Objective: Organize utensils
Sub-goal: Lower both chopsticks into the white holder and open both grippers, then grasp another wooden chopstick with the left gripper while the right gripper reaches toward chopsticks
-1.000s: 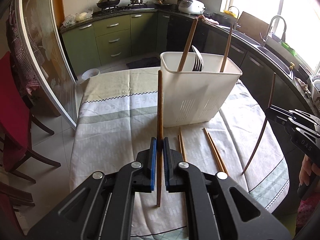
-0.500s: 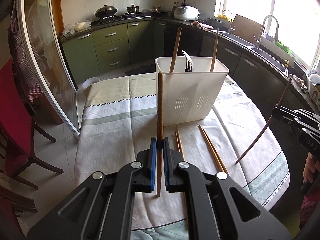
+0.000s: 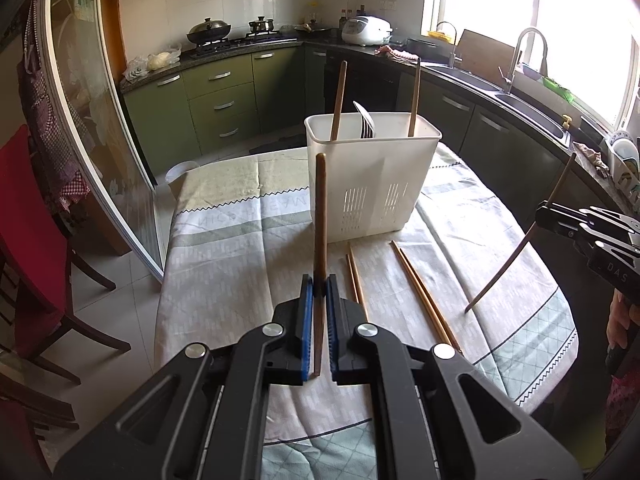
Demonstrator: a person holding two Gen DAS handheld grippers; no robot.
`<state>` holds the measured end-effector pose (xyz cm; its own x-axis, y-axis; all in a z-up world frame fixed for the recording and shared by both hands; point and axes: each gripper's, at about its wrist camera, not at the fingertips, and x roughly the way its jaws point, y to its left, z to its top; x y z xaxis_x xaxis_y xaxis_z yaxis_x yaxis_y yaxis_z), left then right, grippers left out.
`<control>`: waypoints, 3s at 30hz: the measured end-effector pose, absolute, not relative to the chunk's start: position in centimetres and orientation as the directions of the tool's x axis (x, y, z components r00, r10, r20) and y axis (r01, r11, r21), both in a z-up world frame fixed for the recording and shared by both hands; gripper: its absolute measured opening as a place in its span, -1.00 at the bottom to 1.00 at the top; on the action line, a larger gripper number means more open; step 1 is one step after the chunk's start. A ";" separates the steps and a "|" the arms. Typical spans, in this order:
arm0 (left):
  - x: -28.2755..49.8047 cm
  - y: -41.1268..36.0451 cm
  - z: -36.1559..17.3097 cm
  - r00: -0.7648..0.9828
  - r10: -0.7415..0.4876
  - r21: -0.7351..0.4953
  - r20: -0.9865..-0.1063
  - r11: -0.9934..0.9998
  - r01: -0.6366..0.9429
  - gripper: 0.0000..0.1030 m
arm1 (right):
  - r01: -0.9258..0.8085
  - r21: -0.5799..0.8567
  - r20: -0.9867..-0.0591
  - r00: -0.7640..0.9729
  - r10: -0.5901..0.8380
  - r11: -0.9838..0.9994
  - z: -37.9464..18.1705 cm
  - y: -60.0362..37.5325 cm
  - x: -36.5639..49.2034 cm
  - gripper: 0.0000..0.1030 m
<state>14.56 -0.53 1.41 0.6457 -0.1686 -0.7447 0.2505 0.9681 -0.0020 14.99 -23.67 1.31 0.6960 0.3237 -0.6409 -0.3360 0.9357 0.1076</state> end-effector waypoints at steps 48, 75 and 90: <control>26.3 -6.4 8.5 0.817 -0.190 0.002 -0.545 0.974 0.228 -0.87 | -0.319 0.165 -0.326 0.875 0.357 0.933 15.4 -21.4 27.3 -0.87; 21.1 -5.3 8.8 0.782 -0.250 -0.022 -0.571 0.957 0.289 -0.16 | -0.285 0.144 -0.497 0.807 0.319 0.947 5.9 -19.7 30.1 -0.86; 19.8 -4.3 -4.9 0.450 -0.185 -0.051 -0.874 0.954 0.294 -0.18 | -0.259 0.170 -0.580 0.754 0.309 0.951 2.5 -24.6 21.2 -0.57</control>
<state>19.80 -4.33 -4.90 0.4496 -0.1850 -0.8739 0.2940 0.9544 -0.0508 21.16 -24.60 2.53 0.7535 0.3090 -0.5803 -0.2591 0.9508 0.1700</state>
